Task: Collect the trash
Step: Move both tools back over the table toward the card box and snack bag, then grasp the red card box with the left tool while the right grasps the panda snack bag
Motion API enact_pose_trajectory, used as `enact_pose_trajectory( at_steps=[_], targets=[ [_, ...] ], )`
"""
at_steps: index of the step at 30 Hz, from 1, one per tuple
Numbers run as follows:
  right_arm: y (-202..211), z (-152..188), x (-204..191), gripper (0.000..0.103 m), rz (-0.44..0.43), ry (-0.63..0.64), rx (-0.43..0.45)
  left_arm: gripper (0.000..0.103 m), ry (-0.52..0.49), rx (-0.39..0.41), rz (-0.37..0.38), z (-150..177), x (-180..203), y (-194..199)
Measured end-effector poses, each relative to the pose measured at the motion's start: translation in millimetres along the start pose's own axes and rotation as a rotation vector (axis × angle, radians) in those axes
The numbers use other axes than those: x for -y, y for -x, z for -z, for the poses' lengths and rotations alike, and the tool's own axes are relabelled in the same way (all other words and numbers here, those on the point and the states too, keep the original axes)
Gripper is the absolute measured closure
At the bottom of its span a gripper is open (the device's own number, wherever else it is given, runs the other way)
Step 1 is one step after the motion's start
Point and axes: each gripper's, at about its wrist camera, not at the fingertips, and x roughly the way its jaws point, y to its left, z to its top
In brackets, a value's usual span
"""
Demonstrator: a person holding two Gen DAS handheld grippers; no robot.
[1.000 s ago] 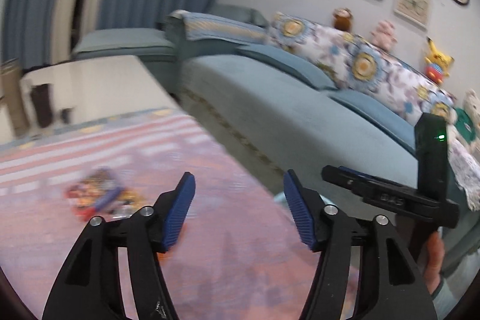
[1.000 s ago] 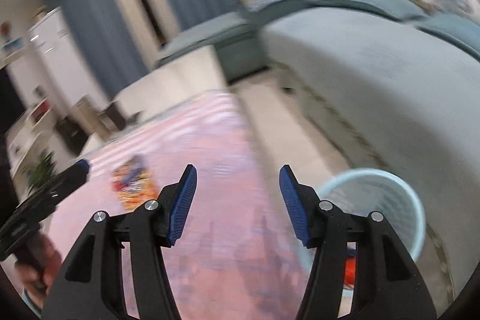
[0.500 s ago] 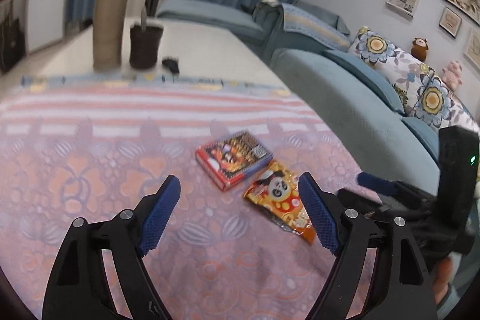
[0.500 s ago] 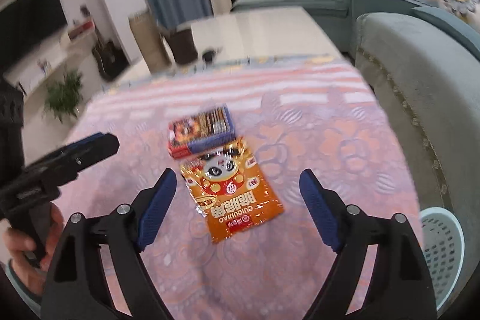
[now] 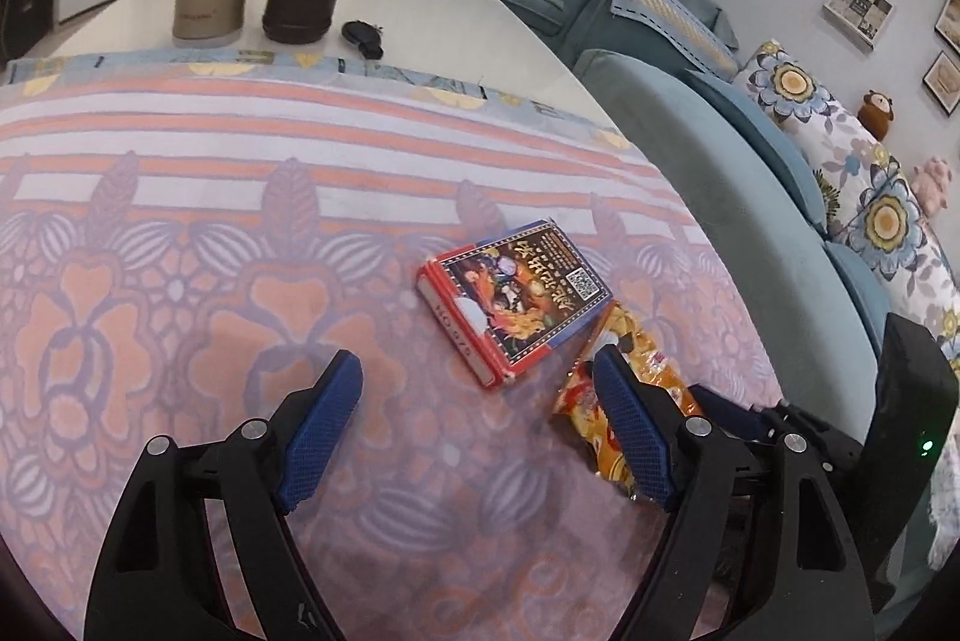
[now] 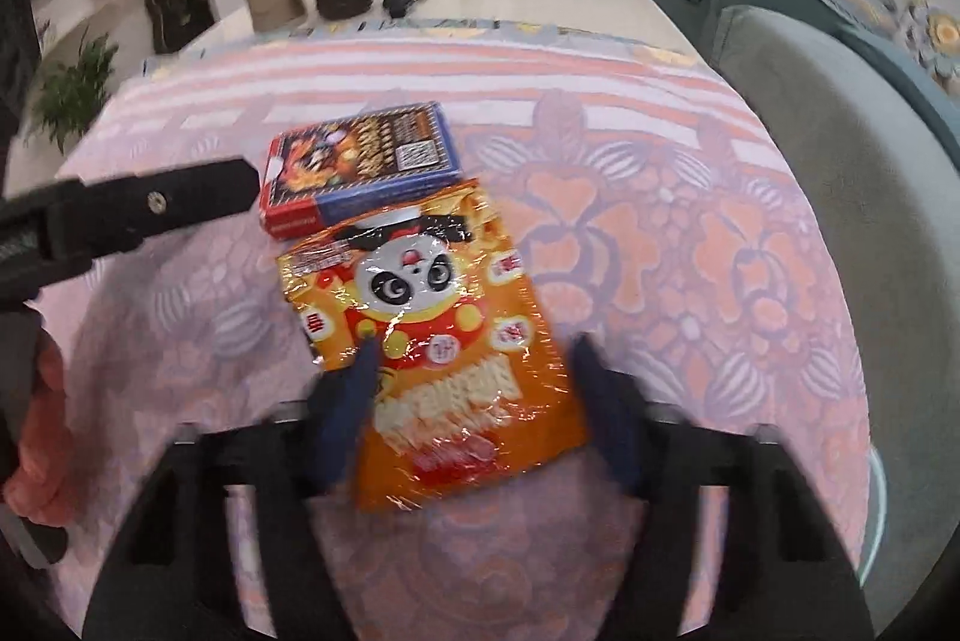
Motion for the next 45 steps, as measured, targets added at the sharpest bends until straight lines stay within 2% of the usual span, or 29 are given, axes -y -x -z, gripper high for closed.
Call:
enact_pose_trajectory(
  at_steps=[4,7,10,12,13,14,16,17,18,19,20,21,22,24,26,31,32,33,34,38,42,43,44,45],
  targets=[
    [5.5,2.8,19.7,0.094,-0.028,-0.084,0.007,0.028,-0.032,-0.023,-0.002,0.6,8.5,-11.5],
    [10.3,5.2,27.4,0.097,-0.064,-0.115,0.021,0.029,-0.05,-0.026,0.015,1.3,12.7,-15.9],
    [16.7,8.2,26.3,0.095,-0.111,-0.099,0.037,0.03,-0.028,-0.025,0.075,-1.1,11.3,-18.7],
    [17.0,8.7,21.8,0.074,-0.131,-0.075,0.039,0.033,0.014,-0.042,0.155,-3.2,9.3,-21.4],
    [18.2,8.7,18.3,0.04,-0.12,-0.06,0.04,0.033,0.033,-0.046,0.179,-3.5,8.1,-21.2],
    [21.4,8.1,15.8,0.021,-0.108,-0.05,0.055,0.034,0.047,-0.047,0.213,-3.0,6.8,-19.8],
    [27.0,6.1,11.8,0.021,-0.124,-0.033,0.081,0.034,0.058,-0.039,0.249,-0.7,4.3,-13.7],
    [25.8,4.2,8.8,0.02,-0.135,-0.029,0.071,0.034,0.056,-0.034,0.235,0.8,2.0,-10.2],
    [22.6,2.2,5.3,0.017,-0.139,-0.026,0.053,0.034,0.052,-0.027,0.222,1.6,0.0,-6.7],
    [15.4,-0.6,-1.8,0.009,-0.134,-0.014,0.021,0.034,0.05,-0.019,0.211,2.0,-2.2,-3.8],
    [10.1,-0.8,-7.5,0.008,-0.125,0.006,-0.002,0.034,0.051,-0.015,0.2,2.0,-5.1,-1.7],
    [4.2,-0.4,-14.6,0.008,-0.097,0.035,-0.02,0.034,0.055,-0.019,0.19,1.6,-7.2,-1.8],
    [-4.5,0.1,-23.4,0.008,-0.033,0.074,-0.05,0.034,0.061,-0.025,0.18,0.8,-9.0,-3.3],
    [-4.4,-0.9,-28.3,0.017,-0.004,0.093,-0.05,0.034,0.068,-0.034,0.175,-0.6,-10.7,-7.2],
    [-1.4,-0.3,-24.3,0.038,-0.027,0.076,-0.05,0.034,0.064,-0.042,0.178,-1.4,-11.5,-10.1],
    [10.6,8.6,11.2,0.057,-0.001,-0.031,-0.022,0.034,0.002,-0.065,0.171,0.6,3.0,-18.4],
    [13.8,10.9,21.1,0.078,0.009,-0.062,-0.01,0.034,-0.018,-0.072,0.172,1.3,8.0,-20.5],
    [16.9,12.0,29.1,0.088,0.016,-0.087,-0.004,0.034,-0.029,-0.078,0.178,1.8,11.9,-21.5],
    [20.8,13.6,41.2,0.092,0.022,-0.129,0.004,0.033,-0.038,-0.085,0.191,1.9,15.6,-23.2],
    [29.8,23.2,78.6,0.093,0.024,-0.249,0.028,0.032,-0.093,-0.121,0.248,8.0,35.3,-29.0],
    [34.9,27.2,81.6,0.093,-0.018,-0.26,0.063,0.033,-0.164,-0.141,0.26,14.7,48.4,-21.1],
    [34.8,26.7,80.6,0.093,-0.016,-0.252,0.062,0.034,-0.196,-0.126,0.227,15.6,49.6,-15.2],
    [34.8,27.2,78.4,0.093,-0.016,-0.243,0.06,0.034,-0.253,-0.077,0.13,13.9,50.5,-5.9],
    [33.8,25.9,75.1,0.093,-0.018,-0.235,0.061,0.034,-0.28,-0.051,0.072,11.5,50.8,-2.4]
  ],
)
